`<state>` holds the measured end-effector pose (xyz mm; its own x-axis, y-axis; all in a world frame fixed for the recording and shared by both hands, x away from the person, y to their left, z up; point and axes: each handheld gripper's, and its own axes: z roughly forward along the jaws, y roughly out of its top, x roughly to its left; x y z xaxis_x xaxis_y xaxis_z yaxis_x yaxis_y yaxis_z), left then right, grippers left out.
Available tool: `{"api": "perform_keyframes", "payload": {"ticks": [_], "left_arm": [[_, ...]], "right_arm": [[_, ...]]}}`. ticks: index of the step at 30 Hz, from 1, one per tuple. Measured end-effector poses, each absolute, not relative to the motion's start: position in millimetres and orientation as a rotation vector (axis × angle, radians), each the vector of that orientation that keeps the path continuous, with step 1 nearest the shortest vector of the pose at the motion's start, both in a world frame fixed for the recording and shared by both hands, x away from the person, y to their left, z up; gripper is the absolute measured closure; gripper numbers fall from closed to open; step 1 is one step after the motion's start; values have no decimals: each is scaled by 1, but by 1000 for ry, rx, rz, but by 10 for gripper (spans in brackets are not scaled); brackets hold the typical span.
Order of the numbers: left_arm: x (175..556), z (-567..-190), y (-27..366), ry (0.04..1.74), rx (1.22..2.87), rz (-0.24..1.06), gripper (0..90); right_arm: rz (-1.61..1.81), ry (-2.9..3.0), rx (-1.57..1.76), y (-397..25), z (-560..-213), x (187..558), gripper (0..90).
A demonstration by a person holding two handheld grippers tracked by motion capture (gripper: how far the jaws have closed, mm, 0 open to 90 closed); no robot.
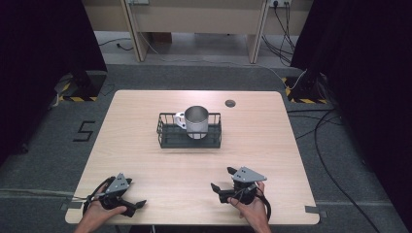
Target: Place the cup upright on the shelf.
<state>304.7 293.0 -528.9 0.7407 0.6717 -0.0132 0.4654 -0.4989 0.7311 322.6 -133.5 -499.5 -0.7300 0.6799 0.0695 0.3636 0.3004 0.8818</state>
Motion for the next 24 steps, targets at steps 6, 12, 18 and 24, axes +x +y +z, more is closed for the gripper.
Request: {"api": "perform_keyframes", "payload": {"ticks": [6, 12, 18, 24], "left_arm": [[305, -529, 293, 852, 2189, 353, 0], [305, -529, 293, 852, 2188, 353, 0], [305, -529, 293, 852, 2189, 353, 0], [305, -529, 293, 852, 2189, 353, 0]], "right_arm": [[1393, 2268, 962, -136, -505, 317, 151], [1346, 2294, 967, -136, -510, 312, 151], [1292, 2319, 970, -135, -513, 309, 151], [1233, 2349, 975, -134, -519, 306, 153]]}}
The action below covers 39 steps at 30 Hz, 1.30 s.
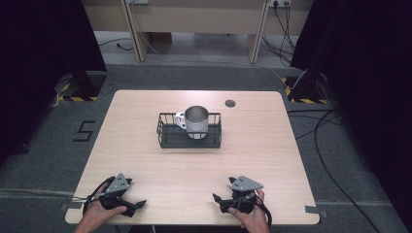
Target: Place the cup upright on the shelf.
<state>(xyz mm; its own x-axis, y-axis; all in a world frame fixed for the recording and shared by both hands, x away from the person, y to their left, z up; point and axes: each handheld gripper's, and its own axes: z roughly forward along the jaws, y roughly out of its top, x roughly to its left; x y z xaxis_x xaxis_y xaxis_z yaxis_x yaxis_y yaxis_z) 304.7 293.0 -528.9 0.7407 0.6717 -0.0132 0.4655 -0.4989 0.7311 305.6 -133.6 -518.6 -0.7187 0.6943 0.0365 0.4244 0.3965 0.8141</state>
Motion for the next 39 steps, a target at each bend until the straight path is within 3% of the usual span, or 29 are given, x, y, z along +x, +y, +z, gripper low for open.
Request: {"api": "perform_keyframes", "payload": {"ticks": [13, 21, 39], "left_arm": [[305, -529, 293, 852, 2189, 354, 0], [305, -529, 293, 852, 2189, 354, 0], [304, -529, 293, 853, 2189, 353, 0]], "right_arm": [[1049, 2464, 960, -126, -523, 300, 142], [1029, 2478, 973, -125, -525, 297, 3], [1058, 2441, 983, -125, -528, 293, 4]]}}
